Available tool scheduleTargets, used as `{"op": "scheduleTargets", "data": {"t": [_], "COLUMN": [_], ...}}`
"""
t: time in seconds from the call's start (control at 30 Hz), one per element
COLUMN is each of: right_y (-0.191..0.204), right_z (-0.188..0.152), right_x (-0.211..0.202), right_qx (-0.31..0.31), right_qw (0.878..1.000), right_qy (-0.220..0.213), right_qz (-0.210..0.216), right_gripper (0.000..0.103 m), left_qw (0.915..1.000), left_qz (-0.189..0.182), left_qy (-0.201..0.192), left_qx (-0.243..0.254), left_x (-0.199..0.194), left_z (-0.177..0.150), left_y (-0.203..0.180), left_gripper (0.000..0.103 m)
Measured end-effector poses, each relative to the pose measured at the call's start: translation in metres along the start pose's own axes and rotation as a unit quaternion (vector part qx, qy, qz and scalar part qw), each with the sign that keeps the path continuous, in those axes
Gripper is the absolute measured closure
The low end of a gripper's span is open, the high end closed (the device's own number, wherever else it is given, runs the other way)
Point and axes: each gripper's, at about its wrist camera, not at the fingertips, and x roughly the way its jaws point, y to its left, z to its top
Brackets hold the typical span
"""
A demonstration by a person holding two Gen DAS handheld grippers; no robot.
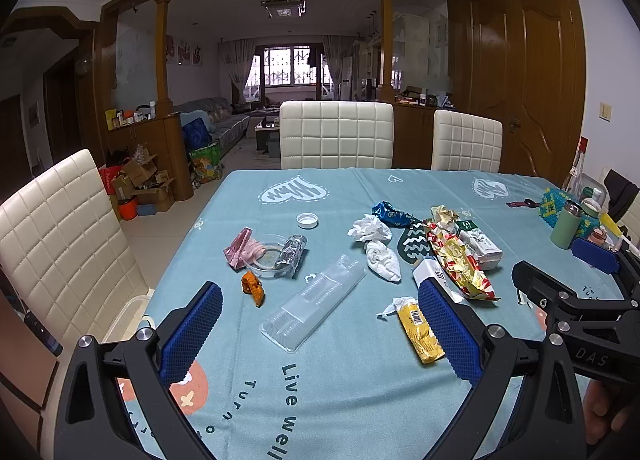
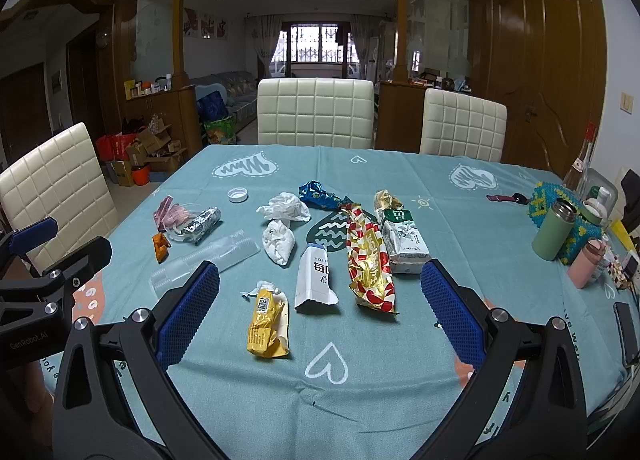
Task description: Collect trash
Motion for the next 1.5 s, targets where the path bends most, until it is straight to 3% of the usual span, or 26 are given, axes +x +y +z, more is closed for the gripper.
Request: {"op": "scheduleTargets", "data": {"t": [0.93, 1.13, 1.37, 1.5], "right_y": [0.004, 0.003, 0.013, 0.022], "right_z": [-0.008, -0.024, -0.05, -0.058], "right_x": [0.01, 0.046, 0.098, 0.12], "right_qx": [-0.001, 0.009, 0.012, 0.015], "right_qw": [1.0, 0.997, 0.987, 0.98], "right_qy": [0.01, 0.073, 0.158, 0.19], "right_qz": [0.001, 0.014, 0.041, 0.063], "right_gripper": [0.003, 0.003, 0.004, 0.013], "left_qw": [0.9999, 0.9978, 0.9919, 0.9867], "left_qz": [0.002, -0.004, 0.016, 0.024], "left_qy": [0.013, 0.065, 0.123, 0.157], "left_qx": [-0.002, -0.014, -0.029, -0.035], "left_x": [0.006, 0.037, 0.076, 0.107], "left_z": [-0.009, -0.027, -0.049, -0.057], "left_y": [-0.007, 0.006, 0.032, 0.046], "left_gripper": [0.007, 0.007, 0.007, 0.007]}}
